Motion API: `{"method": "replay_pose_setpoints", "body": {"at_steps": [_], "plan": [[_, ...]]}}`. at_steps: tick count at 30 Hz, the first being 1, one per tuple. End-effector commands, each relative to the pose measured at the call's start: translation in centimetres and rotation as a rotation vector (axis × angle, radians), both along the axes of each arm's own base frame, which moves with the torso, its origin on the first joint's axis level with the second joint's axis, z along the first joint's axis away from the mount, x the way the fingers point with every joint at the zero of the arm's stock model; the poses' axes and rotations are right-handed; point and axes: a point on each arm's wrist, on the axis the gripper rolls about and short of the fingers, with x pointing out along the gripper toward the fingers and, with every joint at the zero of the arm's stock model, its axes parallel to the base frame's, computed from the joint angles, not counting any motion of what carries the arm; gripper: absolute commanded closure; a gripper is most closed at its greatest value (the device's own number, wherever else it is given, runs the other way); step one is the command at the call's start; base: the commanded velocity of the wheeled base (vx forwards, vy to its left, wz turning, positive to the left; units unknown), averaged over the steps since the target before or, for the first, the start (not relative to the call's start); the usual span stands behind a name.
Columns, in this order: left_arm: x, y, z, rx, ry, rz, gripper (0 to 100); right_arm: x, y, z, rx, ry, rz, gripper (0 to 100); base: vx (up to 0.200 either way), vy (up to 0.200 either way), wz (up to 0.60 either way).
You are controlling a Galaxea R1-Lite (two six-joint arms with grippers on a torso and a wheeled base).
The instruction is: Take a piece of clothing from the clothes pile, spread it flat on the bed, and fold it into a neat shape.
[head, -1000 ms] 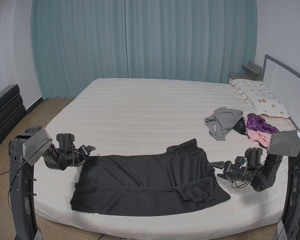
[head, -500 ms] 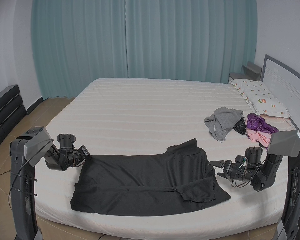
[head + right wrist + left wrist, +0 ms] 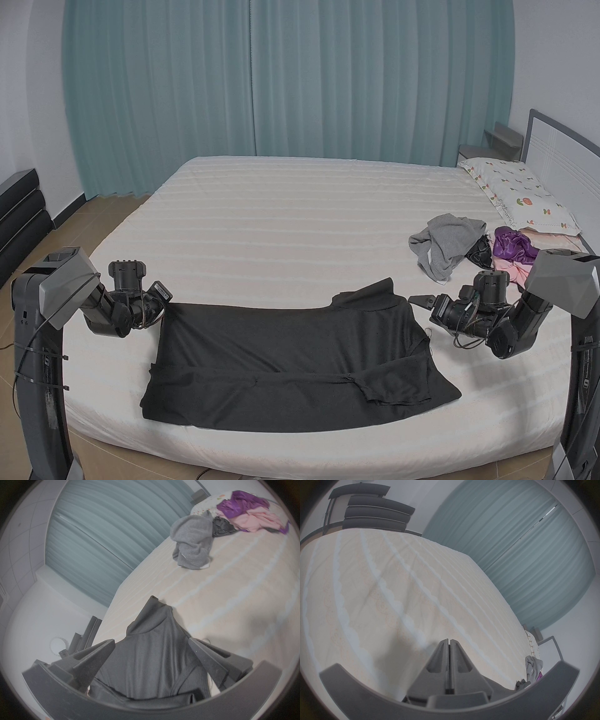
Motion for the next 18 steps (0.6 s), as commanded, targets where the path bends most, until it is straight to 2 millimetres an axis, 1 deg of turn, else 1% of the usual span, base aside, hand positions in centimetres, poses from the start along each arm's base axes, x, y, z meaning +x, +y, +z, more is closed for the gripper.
{"method": "replay_pose_setpoints", "body": {"at_steps": [1, 2, 4, 5, 6, 8, 11, 15, 16, 18], "plan": [[-0.1, -0.3, 0.6, -0.01, -0.012, -0.007, 100, 2.6, 1.5, 0.3, -0.056, -0.035, 0.033, 0, 0.0, 0.0, 0.0], [-0.1, -0.4, 0.5, -0.012, -0.009, -0.009, 100, 3.9, 2.1, -0.3, -0.11, -0.033, 0.024, 0, 0.0, 0.0, 0.0], [-0.1, -0.3, 0.4, -0.014, -0.006, -0.008, 100, 5.0, 3.0, -1.2, -0.142, -0.026, 0.031, 0, 0.0, 0.0, 0.0], [-0.1, -0.3, 0.4, -0.014, -0.006, -0.008, 100, 5.0, 3.0, -1.2, -0.142, -0.026, 0.031, 0, 0.0, 0.0, 0.0], [-0.1, -0.3, 0.3, -0.024, -0.003, -0.002, 100, 6.0, 3.3, -1.8, -0.171, -0.017, 0.033, 0, 0.0, 0.0, 0.0], [-0.1, -0.3, 0.2, -0.029, -0.001, 0.001, 100, 7.2, 3.5, -2.2, -0.196, -0.014, 0.03, 0, 0.0, 0.0, 0.0], [-0.1, -0.3, 0.2, -0.029, 0.0, 0.001, 100, 8.5, 3.4, -2.5, -0.207, -0.006, 0.014, 0, 0.0, 0.0, 0.0], [-0.1, -0.3, 0.2, -0.029, 0.0, 0.001, 100, 9.2, 3.5, -2.5, -0.208, 0.005, 0.015, 0, 0.0, 0.0, 0.0], [-0.2, -0.3, 0.1, -0.029, 0.002, 0.001, 100, 9.7, 3.6, -3.0, -0.212, 0.018, 0.016, 0, 0.0, 0.0, 0.0], [-0.2, -0.3, 0.1, -0.029, 0.002, 0.001, 100, 10.1, 3.6, -3.2, -0.216, 0.016, 0.007, 0, 0.0, 0.0, 0.0]]}}
